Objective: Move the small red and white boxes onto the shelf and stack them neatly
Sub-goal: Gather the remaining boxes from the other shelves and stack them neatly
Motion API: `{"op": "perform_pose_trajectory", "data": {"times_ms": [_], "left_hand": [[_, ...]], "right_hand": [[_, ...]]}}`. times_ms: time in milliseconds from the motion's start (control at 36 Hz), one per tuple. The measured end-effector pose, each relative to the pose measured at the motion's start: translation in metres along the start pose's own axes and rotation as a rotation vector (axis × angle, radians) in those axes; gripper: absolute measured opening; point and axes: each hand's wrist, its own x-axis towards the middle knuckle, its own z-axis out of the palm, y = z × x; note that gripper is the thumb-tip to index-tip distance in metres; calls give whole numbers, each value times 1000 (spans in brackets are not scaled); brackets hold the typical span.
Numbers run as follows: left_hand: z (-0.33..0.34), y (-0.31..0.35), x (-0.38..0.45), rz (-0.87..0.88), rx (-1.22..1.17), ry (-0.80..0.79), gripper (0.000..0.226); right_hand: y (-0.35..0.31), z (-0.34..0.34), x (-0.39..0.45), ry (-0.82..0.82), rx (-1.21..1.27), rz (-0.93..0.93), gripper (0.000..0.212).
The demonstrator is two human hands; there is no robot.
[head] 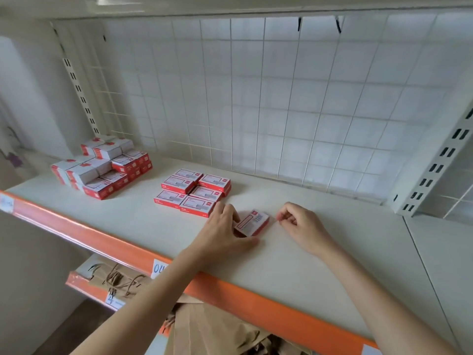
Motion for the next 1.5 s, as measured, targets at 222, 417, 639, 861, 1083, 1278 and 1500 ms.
{"op": "perform_pose_trajectory", "data": {"times_ms": [222,417,639,861,1083,1278,1500], "left_hand": [[-1,-1,4,173,-165,101,42],[1,-4,5,203,-209,88,47],[3,-8,5,153,-199,85,39],[-1,-3,5,128,-130,90,28],[-1,-4,2,155,-167,15,33],[1,-4,0,168,-126,13,51],[3,-6,2,108,-136,80,40]], "right_hand": [[-7,-4,-4,-138,80,-33,48],[-14,-5,-9,-176,68,-65,34],[-7,1,-8,-93,-28,-163,39],[-13,-3,-7,-101,49,-91,7],[-11,-3,-8,-68,70,-31,14],[-10,-5,-7,-67,81,-21,16],[-9,-1,-6,-94,57,-101,9]]}}
